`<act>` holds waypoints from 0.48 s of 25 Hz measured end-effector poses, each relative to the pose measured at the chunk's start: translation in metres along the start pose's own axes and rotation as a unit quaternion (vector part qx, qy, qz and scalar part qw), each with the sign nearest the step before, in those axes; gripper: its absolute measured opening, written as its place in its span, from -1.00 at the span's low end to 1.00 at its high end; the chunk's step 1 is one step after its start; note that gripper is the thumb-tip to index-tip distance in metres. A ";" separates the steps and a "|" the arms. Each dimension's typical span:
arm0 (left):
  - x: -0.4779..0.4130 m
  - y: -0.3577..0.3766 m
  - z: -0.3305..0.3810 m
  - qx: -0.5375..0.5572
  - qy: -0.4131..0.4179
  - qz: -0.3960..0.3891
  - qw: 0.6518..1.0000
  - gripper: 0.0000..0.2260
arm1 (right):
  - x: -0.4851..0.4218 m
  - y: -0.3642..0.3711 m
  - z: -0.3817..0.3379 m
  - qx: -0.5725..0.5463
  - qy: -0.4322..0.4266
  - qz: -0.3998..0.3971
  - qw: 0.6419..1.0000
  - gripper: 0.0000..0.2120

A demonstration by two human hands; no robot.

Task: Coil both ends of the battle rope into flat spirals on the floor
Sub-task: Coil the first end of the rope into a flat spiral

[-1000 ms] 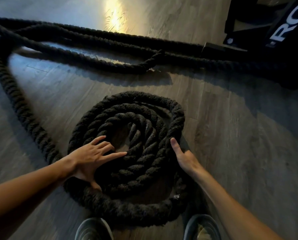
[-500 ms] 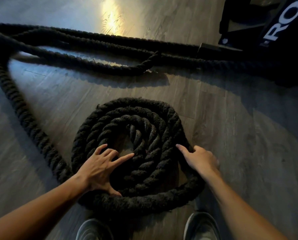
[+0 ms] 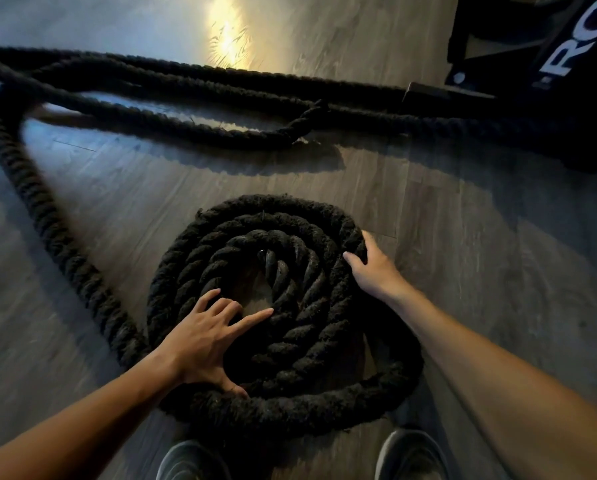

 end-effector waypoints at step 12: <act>-0.006 -0.002 0.007 0.004 0.013 0.026 1.000 0.19 | 0.058 0.021 0.024 0.316 0.047 0.042 0.947 -0.36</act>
Point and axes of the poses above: each hand's wrist, its own x-axis away from the middle knuckle, its own y-axis out of the palm, z = x × y, the point moved 4 cm from there along -x, towards the middle knuckle, and after that the axes turned 1 degree about -x, right-handed, at the moved point
